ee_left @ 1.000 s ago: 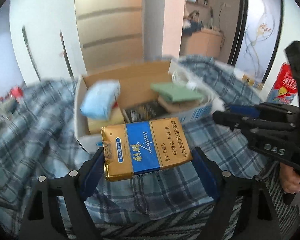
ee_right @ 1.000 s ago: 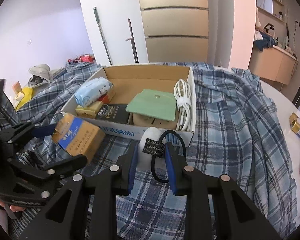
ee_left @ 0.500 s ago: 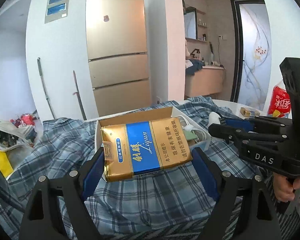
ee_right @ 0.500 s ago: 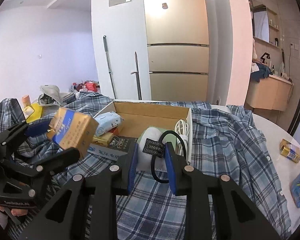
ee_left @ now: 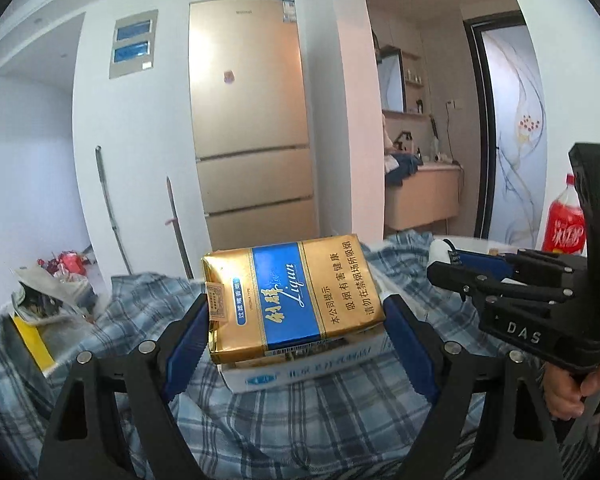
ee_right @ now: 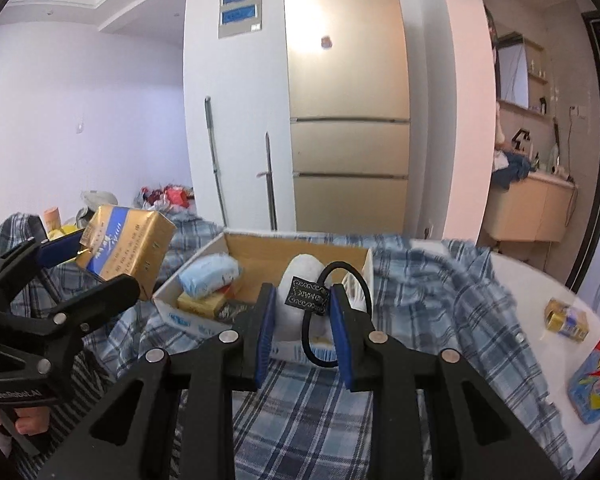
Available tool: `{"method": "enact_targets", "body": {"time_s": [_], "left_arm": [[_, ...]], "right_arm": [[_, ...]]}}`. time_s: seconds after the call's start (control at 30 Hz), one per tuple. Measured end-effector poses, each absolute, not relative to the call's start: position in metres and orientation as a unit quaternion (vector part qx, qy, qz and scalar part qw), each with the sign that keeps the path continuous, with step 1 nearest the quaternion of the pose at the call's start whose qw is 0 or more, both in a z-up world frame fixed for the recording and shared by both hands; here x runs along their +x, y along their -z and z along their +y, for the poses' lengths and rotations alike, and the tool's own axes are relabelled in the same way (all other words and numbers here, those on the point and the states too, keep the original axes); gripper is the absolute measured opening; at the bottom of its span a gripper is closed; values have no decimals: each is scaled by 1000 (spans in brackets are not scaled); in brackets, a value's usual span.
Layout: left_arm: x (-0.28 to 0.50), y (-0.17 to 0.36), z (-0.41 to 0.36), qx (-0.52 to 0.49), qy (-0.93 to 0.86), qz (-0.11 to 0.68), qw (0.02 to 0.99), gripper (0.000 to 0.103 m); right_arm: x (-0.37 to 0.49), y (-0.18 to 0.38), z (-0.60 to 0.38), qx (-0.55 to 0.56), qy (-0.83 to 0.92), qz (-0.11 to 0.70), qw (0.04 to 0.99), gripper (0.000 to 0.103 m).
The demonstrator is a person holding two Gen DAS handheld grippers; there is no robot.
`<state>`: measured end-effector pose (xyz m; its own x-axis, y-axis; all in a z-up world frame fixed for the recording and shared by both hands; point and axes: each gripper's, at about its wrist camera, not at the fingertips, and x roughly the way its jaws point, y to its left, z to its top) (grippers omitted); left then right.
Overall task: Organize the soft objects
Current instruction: 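Lift the Liqun pack and plug and carry both over the box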
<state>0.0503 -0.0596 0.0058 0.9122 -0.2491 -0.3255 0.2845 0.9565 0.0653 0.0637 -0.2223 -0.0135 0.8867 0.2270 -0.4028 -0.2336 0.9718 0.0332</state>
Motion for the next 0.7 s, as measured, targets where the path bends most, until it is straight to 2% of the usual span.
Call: {"method": "enact_targets", "body": {"time_s": [0.43, 0.7], "left_arm": [[69, -98, -84, 68, 126, 143, 979, 86], [120, -112, -87, 45, 90, 173, 980, 86]], "right_arm": [[86, -67, -223, -25, -93, 181, 979, 26], [133, -79, -234, 8, -61, 209, 976, 26]]}}
